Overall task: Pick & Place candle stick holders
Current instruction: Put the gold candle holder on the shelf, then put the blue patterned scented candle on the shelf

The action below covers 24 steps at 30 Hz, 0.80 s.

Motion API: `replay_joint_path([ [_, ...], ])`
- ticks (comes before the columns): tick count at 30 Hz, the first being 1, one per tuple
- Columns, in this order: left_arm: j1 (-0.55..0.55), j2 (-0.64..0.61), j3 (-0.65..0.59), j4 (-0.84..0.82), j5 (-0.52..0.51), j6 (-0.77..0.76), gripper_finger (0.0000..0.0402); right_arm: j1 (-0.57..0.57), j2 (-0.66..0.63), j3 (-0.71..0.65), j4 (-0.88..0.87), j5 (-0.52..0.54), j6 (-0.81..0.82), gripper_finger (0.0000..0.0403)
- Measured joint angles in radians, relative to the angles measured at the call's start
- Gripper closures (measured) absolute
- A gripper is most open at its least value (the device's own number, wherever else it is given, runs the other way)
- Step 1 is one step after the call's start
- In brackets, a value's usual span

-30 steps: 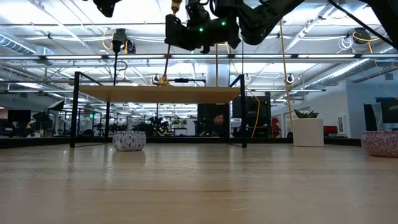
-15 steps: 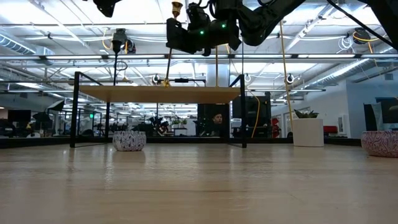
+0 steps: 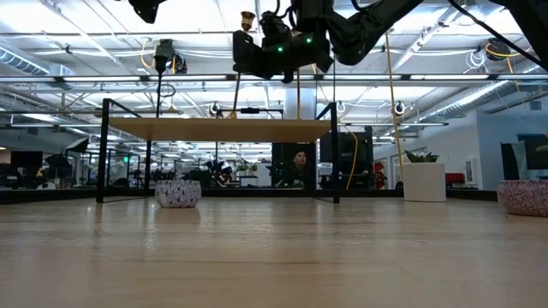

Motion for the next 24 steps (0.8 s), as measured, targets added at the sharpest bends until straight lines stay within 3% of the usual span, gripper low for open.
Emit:
replay_joint_path([
  [7, 0.000, 0.000, 0.000, 0.001, 0.000, 0.000, 0.0197, -0.015, -0.003, 0.002, -0.051, -0.003, 0.020, 0.0382],
  [11, 0.000, 0.000, 0.000, 0.001, 0.000, 0.001, 0.0197, -0.015, 0.000, 0.001, -0.044, -0.004, 0.014, 0.0350],
  [16, 0.000, 0.000, 0.000, 0.001, 0.000, 0.001, 0.0197, -0.020, 0.000, 0.000, -0.036, -0.081, 0.020, 0.0315],
  [24, 0.000, 0.000, 0.000, 0.000, 0.000, 0.001, 0.0197, -0.020, 0.000, 0.000, -0.051, -0.079, 0.018, 0.0278],
])
